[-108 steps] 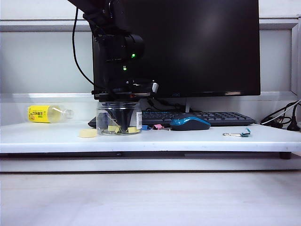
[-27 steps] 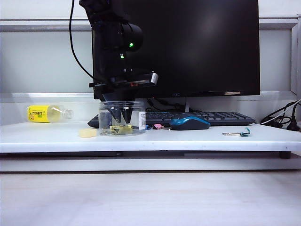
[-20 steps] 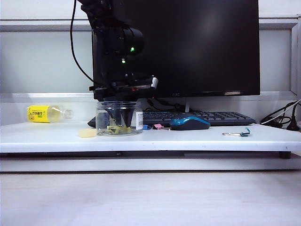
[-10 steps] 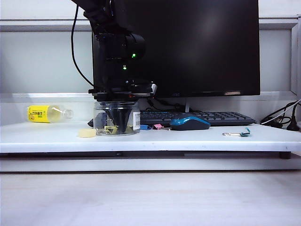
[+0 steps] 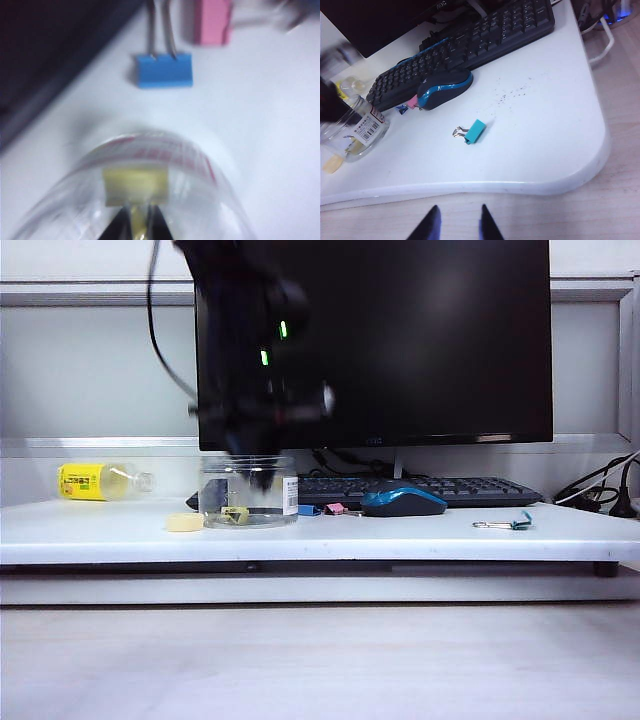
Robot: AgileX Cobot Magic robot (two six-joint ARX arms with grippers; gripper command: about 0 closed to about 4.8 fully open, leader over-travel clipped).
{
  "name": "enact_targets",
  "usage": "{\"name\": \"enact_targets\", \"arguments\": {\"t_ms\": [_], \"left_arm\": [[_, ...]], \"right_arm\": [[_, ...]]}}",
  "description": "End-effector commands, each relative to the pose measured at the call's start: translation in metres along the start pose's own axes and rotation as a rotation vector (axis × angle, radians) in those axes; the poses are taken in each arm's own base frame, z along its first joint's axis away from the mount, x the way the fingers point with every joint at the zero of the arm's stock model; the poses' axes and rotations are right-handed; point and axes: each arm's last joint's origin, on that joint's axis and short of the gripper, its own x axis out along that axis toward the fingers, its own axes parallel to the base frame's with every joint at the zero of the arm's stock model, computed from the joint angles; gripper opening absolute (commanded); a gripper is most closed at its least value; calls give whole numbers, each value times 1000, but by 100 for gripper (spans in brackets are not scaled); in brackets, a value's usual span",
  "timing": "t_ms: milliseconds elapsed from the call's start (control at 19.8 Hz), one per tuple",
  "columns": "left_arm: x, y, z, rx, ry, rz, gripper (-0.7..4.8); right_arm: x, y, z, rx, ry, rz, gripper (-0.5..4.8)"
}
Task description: Take the clips out of the round transparent plastic box and place them on the table.
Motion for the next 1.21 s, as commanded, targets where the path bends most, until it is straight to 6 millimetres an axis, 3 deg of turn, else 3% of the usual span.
{"name": "enact_targets", "arguments": {"t_ms": [50, 353, 756, 856, 1209], "left_arm": [[-27, 0, -1, 0, -62, 10, 54], [-66, -6, -6, 9, -149, -8, 54], [-74, -71, 4, 180, -242, -117, 54], [-68, -77, 8, 188, -251, -124, 54], [-3, -74, 17, 173, -120, -133, 55]], "right_arm": [[0, 0, 1, -7, -4, 3, 107], [0, 1, 1, -7, -4, 3, 107], [0, 1, 1, -7, -4, 4, 107], [0, 1, 1, -7, -4, 4, 107], [0, 1, 1, -7, -5, 4, 107]]}}
